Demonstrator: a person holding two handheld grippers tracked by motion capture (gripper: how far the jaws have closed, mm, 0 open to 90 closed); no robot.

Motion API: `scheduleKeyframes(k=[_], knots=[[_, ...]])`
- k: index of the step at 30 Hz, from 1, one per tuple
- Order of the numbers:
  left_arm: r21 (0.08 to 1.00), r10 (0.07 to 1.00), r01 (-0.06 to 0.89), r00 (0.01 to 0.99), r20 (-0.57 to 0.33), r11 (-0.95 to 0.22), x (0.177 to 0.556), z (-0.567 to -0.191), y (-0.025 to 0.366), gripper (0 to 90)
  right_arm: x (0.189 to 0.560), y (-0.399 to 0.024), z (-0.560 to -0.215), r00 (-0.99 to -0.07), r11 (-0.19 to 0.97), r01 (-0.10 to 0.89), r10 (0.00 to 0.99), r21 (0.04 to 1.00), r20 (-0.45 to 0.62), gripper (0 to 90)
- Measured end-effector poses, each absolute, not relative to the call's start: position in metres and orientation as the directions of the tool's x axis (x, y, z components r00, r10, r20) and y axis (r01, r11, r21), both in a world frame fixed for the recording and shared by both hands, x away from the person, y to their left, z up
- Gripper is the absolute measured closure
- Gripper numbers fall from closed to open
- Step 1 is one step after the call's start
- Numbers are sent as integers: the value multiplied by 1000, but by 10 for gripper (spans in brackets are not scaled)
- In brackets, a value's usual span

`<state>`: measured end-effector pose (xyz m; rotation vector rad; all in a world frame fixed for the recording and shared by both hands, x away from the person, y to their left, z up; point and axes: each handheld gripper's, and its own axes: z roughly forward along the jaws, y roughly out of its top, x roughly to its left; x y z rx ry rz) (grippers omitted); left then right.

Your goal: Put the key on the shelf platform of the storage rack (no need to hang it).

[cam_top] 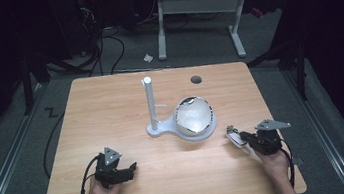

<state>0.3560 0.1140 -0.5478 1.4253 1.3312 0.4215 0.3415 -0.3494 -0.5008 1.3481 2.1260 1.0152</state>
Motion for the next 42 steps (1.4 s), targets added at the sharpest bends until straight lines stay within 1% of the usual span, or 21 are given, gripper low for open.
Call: scheduleKeyframes(k=[8, 18, 25, 42], knots=[[850, 865, 480, 309, -395, 216, 356, -548, 114, 191, 330, -350, -492, -445, 245, 563, 895, 789, 39, 876], [850, 865, 480, 309, -394, 216, 356, -548, 114, 191, 321, -343, -477, -473, 265, 530, 881, 806, 21, 876], [850, 865, 481, 309, -395, 216, 356, -548, 114, 191, 317, -335, -466, -503, 285, 502, 864, 817, 7, 876], [850, 865, 480, 309, -394, 216, 356, -548, 114, 191, 313, -315, -444, -575, 306, 450, 818, 839, 10, 877]])
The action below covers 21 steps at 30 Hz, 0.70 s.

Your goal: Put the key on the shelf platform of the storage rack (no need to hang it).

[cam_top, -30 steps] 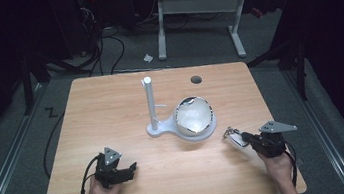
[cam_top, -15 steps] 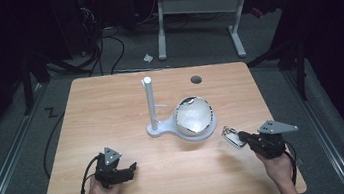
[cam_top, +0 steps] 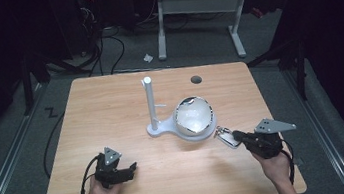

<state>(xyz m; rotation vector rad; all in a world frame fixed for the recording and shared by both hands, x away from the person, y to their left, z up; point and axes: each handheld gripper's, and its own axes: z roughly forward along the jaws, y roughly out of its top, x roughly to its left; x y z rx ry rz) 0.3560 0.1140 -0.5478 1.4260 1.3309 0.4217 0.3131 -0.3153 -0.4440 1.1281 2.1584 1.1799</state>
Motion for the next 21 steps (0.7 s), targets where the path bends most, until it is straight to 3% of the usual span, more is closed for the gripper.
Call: scheduleKeyframes(k=[21], knots=[[850, 865, 480, 309, -395, 216, 356, -548, 114, 191, 327, -297, -418, -608, 306, 404, 794, 862, 3, 878]])
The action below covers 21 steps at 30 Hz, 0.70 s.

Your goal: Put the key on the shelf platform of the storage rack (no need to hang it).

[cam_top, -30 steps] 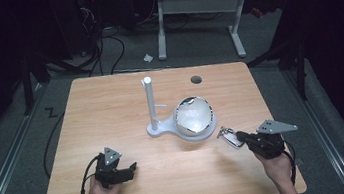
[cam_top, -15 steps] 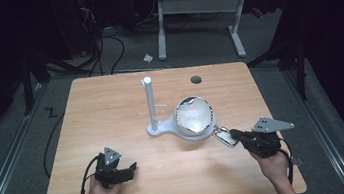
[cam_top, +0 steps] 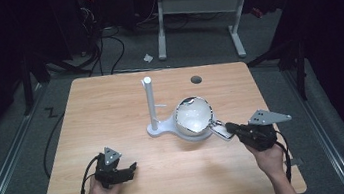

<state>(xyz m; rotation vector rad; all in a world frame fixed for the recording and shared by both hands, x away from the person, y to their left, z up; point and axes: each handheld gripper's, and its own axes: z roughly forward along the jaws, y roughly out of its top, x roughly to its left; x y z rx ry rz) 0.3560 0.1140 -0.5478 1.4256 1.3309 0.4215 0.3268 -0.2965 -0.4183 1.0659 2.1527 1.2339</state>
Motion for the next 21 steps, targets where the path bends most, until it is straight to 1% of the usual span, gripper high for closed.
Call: scheduleKeyframes(k=[21], knots=[[850, 865, 480, 309, -395, 216, 356, -548, 114, 191, 367, -272, -412, -617, 316, 419, 787, 851, 11, 878]])
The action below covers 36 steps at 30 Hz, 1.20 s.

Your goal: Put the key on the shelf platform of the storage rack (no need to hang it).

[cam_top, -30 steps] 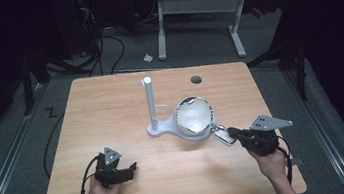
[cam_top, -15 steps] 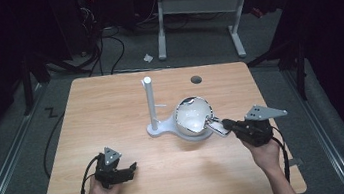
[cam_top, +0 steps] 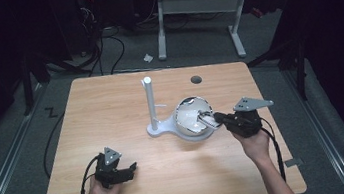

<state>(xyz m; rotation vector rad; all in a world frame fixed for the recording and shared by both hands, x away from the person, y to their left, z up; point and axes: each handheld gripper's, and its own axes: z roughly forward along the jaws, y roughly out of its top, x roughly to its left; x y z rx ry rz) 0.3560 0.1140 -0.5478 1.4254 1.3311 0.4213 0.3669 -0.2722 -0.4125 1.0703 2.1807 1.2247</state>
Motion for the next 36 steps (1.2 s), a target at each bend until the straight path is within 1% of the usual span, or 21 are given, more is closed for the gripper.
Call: scheduleKeyframes(k=[25, 36], knots=[[850, 865, 480, 309, -395, 216, 356, -548, 114, 191, 404, -240, -425, -616, 390, 460, 787, 798, -30, 878], [850, 865, 481, 309, -395, 216, 356, -548, 114, 190, 420, -232, -435, -600, 382, 490, 800, 784, -14, 878]])
